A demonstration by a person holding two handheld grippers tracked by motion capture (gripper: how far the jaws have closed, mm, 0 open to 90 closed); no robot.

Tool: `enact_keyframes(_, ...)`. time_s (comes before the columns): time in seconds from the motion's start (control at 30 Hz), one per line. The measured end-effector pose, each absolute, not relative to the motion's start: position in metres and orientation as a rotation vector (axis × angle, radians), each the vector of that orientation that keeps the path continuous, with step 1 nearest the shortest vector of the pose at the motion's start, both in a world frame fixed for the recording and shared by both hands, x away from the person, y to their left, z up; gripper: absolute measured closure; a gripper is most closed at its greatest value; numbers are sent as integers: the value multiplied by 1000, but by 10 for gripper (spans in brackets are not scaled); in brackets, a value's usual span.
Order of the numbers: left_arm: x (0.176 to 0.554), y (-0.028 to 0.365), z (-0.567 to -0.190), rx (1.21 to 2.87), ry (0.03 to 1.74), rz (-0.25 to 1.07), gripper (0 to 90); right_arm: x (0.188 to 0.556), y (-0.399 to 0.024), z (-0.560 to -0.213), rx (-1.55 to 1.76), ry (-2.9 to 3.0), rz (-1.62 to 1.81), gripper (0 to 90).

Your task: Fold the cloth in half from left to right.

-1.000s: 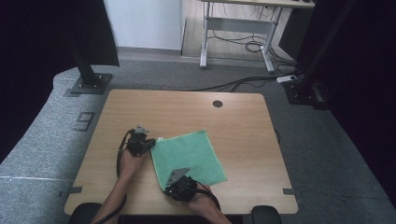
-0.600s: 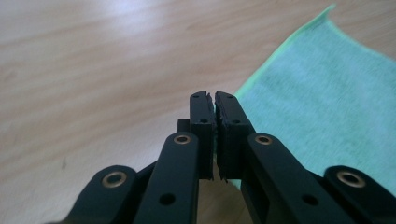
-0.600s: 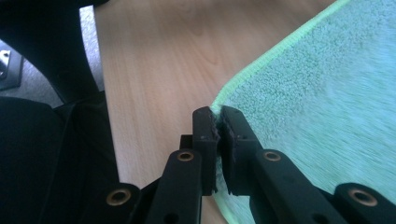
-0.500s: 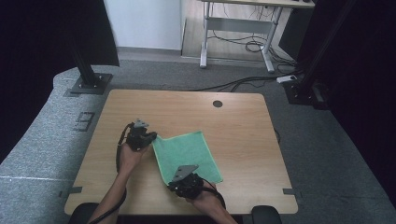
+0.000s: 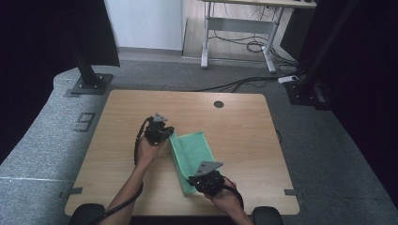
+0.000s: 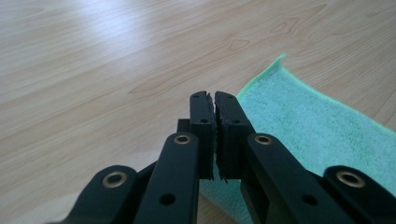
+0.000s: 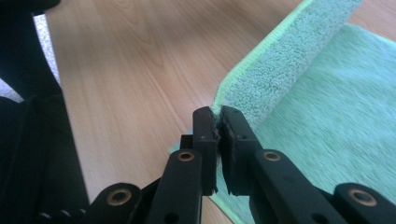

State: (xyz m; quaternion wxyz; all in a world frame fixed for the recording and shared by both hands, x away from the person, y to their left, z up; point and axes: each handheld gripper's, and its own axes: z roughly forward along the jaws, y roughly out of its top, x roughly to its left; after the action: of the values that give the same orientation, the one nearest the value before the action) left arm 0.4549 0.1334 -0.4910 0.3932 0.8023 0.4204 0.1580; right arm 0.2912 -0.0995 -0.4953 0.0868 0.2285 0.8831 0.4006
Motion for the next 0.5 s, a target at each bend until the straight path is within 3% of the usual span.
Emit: enact_keyframes(0.5, 472, 87, -502, 2082, 1026, 374, 860, 295, -139, -502, 792, 2574, 1179, 842)
